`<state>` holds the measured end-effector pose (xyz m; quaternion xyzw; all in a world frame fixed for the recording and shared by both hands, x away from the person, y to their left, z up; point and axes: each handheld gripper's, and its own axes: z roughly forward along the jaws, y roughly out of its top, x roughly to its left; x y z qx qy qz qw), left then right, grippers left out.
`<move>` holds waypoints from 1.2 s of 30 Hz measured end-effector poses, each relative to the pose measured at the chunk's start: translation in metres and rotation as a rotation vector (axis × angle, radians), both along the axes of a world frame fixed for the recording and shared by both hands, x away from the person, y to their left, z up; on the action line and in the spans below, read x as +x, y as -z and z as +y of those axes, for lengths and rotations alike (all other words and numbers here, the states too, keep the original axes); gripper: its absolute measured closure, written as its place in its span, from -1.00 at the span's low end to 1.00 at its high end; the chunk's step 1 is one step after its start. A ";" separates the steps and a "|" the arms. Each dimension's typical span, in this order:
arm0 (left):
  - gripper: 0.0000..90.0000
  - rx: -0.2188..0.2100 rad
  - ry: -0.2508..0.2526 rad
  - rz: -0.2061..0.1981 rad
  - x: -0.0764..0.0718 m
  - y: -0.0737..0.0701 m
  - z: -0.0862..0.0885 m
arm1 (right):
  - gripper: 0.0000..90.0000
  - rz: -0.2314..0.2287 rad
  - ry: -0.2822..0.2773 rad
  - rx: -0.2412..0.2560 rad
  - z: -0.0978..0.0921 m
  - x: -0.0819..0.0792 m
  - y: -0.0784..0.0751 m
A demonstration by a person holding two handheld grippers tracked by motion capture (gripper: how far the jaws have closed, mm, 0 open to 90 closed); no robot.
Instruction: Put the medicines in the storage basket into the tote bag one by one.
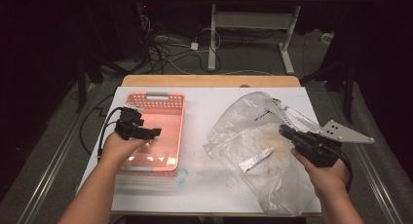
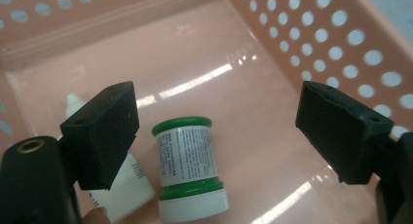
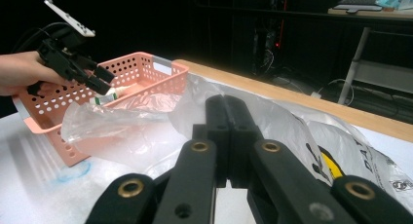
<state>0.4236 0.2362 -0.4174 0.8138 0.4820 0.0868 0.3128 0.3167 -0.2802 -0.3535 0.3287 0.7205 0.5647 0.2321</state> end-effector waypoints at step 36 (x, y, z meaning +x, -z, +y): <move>0.18 0.214 0.007 0.221 0.016 0.030 -0.017 | 1.00 0.004 -0.003 0.000 0.001 -0.001 0.005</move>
